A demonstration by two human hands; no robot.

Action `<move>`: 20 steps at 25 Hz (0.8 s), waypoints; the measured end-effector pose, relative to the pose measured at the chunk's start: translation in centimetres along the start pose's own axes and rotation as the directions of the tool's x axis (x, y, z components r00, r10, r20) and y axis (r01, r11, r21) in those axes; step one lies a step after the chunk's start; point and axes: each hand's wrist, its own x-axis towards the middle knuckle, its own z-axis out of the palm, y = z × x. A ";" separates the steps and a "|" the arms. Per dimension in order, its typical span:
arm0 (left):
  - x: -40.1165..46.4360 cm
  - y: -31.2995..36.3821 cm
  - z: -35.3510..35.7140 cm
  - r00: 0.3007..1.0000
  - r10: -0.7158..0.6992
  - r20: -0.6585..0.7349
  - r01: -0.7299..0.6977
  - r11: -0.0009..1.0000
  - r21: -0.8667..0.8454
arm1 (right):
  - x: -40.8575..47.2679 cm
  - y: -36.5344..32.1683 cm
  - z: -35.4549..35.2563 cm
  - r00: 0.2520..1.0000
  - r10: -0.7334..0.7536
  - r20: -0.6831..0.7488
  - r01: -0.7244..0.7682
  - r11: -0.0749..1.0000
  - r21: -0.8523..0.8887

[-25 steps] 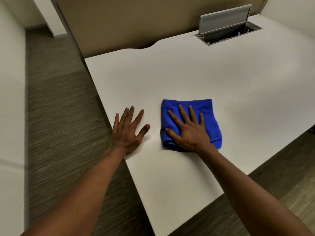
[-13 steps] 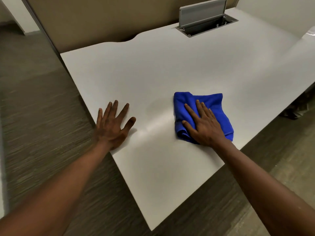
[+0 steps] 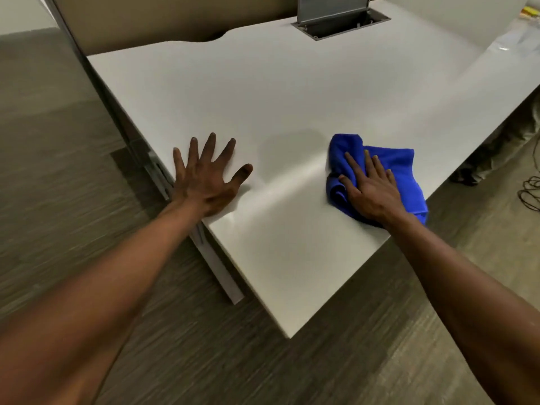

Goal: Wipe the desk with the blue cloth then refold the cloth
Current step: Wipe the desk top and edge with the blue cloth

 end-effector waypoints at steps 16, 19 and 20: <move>-3.4 3.4 -0.2 0.947 0.319 0.029 -0.304 0.924 -0.233 | -11.5 -1.7 4.0 0.962 -0.102 -0.252 0.139 0.981 0.137; -3.2 3.5 0.6 0.930 0.367 -0.001 -0.364 0.923 -0.120 | -14.5 -1.7 6.8 0.861 -0.305 -0.407 0.403 0.897 0.180; -3.2 3.5 0.5 0.933 0.359 0.005 -0.356 0.925 -0.133 | -15.1 -1.3 7.4 0.814 -0.396 -0.425 0.502 0.847 0.172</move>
